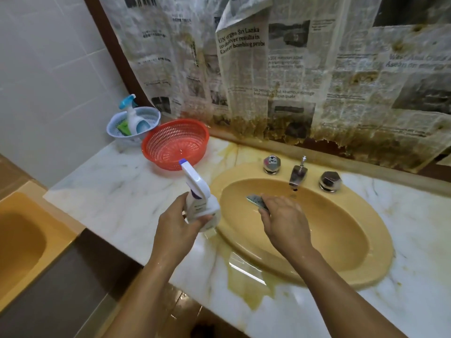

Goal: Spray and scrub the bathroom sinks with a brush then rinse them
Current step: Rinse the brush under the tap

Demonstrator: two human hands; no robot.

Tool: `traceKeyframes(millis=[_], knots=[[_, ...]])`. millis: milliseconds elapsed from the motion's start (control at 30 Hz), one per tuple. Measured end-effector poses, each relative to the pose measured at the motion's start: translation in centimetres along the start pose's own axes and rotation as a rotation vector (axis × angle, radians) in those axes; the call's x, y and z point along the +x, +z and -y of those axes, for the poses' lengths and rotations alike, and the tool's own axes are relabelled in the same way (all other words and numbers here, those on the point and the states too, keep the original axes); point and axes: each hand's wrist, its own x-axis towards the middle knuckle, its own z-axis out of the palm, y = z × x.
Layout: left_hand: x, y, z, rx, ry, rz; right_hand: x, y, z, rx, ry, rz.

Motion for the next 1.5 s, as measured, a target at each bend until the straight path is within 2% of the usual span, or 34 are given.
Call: traceKeyframes(millis=[500, 767, 1167, 1400, 1500], knots=[[25.7, -12.5, 7.5, -0.032, 0.114, 0.016, 21.0, 11.4, 14.0, -0.014, 0.042, 0.000], [36.3, -13.7, 10.3, -0.020, 0.098, 0.083, 31.3, 16.6, 17.7, 0.045, 0.029, 0.057], [42.5, -9.7, 17.0, 0.095, 0.019, 0.198, 38.3, 26.6, 18.1, 0.132, 0.146, 0.246], [43.3, -9.7, 17.3, 0.226, 0.043, 0.226, 38.0, 30.0, 17.2, -0.105, 0.218, 0.484], [43.5, -9.8, 16.9, 0.325, 0.062, 0.242, 37.5, 30.1, 16.9, -0.114, 0.261, 0.538]])
